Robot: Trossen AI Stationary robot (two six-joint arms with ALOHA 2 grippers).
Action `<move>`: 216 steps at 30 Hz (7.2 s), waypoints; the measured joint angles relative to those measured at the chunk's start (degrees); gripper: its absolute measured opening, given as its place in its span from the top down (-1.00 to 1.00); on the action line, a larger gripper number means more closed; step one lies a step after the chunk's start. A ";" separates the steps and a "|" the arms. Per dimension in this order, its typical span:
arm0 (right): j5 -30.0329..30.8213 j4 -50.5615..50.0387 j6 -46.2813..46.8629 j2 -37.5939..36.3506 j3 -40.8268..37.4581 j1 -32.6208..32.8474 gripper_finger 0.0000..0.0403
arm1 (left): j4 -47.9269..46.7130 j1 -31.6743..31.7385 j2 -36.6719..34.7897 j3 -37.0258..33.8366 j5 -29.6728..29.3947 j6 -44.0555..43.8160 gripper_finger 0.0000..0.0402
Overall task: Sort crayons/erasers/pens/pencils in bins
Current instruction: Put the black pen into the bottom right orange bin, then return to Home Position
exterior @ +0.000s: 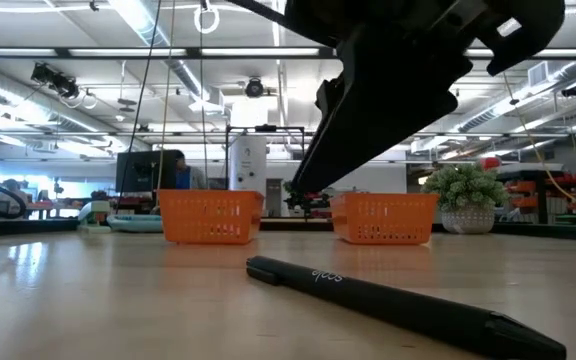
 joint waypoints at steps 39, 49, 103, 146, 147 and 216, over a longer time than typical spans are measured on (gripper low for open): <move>5.45 5.19 18.06 9.11 1.36 3.76 0.24 | 1.12 0.11 -0.02 0.07 -1.31 4.96 0.89; 8.87 -0.70 16.19 9.01 1.40 4.28 0.24 | 1.20 0.11 -0.02 0.07 -1.51 5.02 0.84; 15.31 -36.67 34.27 -7.44 0.63 18.65 0.76 | 1.26 0.11 -0.02 0.00 -1.51 6.98 0.86; 2.03 -58.24 110.09 -13.53 -6.66 47.06 0.77 | 1.54 0.11 -0.02 0.00 -1.49 6.87 0.93; 0.41 -58.70 110.14 -13.53 -6.82 47.07 0.77 | 1.67 0.11 -0.02 0.00 -1.49 6.86 0.93; 14.30 -64.18 95.63 -13.92 -2.97 44.39 0.37 | 6.85 0.37 0.00 0.00 -1.93 7.81 0.93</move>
